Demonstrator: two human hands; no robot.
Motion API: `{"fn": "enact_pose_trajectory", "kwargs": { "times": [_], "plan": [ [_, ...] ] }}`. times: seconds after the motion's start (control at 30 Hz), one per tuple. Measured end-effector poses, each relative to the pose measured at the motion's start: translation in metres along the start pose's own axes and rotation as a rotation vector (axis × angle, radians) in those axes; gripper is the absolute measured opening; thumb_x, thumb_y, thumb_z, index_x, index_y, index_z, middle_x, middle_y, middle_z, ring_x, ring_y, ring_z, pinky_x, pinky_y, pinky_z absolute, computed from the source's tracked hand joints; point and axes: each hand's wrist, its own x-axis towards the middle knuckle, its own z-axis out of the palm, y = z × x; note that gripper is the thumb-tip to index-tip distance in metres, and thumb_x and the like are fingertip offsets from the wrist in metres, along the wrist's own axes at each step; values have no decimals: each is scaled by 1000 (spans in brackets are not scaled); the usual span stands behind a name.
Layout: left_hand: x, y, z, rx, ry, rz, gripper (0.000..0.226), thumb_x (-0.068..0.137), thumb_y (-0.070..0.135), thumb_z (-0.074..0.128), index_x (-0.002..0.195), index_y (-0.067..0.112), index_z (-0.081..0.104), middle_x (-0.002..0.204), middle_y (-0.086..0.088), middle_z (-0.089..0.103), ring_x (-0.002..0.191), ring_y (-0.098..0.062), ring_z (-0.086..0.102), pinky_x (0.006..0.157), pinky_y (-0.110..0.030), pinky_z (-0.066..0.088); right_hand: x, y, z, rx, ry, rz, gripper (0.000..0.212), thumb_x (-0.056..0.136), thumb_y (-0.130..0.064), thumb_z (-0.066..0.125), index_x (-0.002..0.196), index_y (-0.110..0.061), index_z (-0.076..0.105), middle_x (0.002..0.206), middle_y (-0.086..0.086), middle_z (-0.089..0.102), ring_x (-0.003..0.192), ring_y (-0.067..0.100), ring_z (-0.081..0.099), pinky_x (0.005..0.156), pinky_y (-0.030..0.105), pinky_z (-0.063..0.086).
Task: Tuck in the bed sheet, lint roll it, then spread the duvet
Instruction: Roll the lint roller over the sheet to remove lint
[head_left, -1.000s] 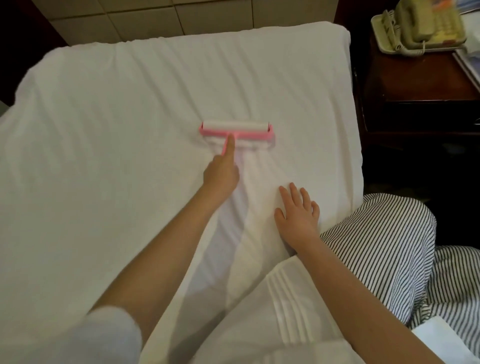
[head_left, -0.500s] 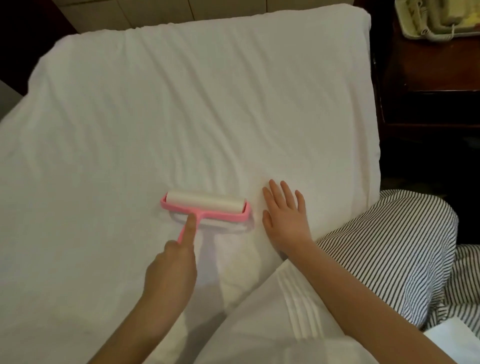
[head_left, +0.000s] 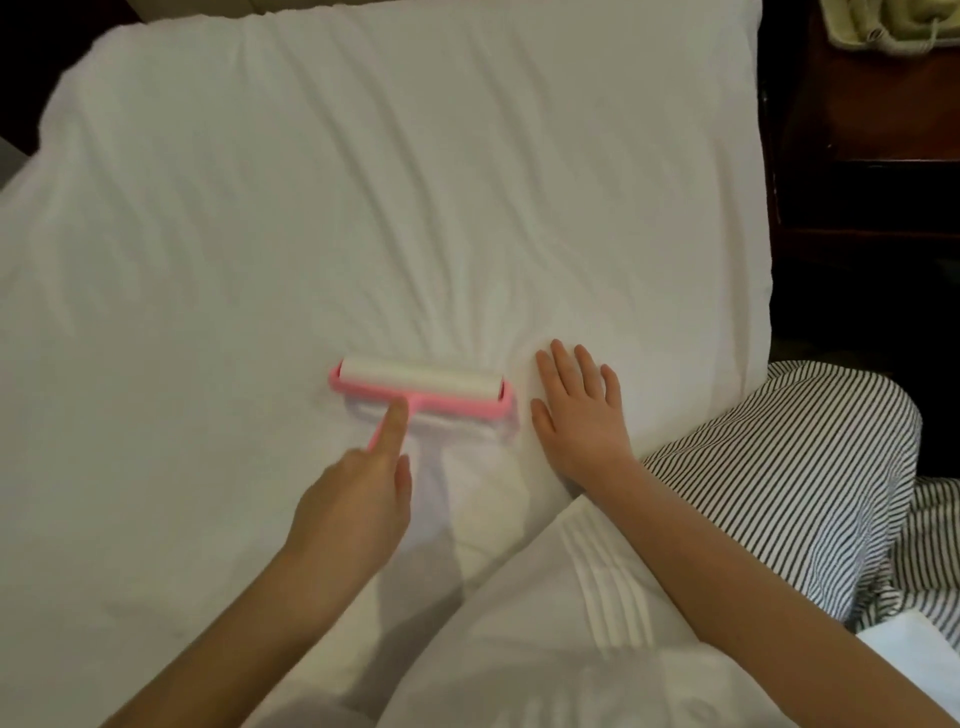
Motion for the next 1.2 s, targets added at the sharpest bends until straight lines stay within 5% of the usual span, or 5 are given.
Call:
{"fn": "enact_pose_trajectory", "kwargs": {
  "times": [0.3, 0.47, 0.7, 0.9, 1.2],
  "plan": [
    [102, 23, -13, -135, 130, 22, 59, 100, 26, 35, 151, 25, 5, 107, -26, 58, 98, -40, 58, 71, -34, 37, -8, 4, -2, -8, -17, 8, 55, 102, -32, 22, 151, -21, 2, 159, -2, -8, 145, 19, -9, 115, 37, -6],
    [143, 41, -16, -196, 147, 61, 65, 100, 22, 36, 151, 24, -2, 93, -20, 53, 80, -31, 53, 63, -32, 33, -9, 5, -1, 12, 2, 40, 53, 102, -32, 22, 151, -24, 4, 159, -2, -7, 145, 19, -7, 116, 38, -4],
    [-4, 6, 12, 28, -29, -2, 70, 98, 29, 37, 149, 27, -12, 67, 1, 31, 70, -26, 51, 58, -29, 32, -7, 6, -2, 14, 25, 91, 53, 102, -32, 22, 151, -24, 3, 159, 1, -7, 146, 23, -6, 116, 37, -3],
    [47, 25, -9, -13, 10, 23, 67, 99, 24, 38, 150, 24, -4, 98, -18, 57, 94, -35, 58, 65, -30, 34, -11, 12, -5, 29, 16, 93, 53, 102, -31, 23, 151, -26, 4, 159, -1, -6, 146, 21, -5, 116, 38, -3],
    [89, 54, 5, -147, 72, -18, 72, 97, 16, 38, 149, 18, -12, 95, -20, 57, 71, -30, 53, 54, -29, 29, -10, 13, -5, 59, 24, 93, 52, 102, -31, 23, 151, -26, 6, 159, -1, -4, 146, 21, -4, 116, 38, -2]
  ]
}}
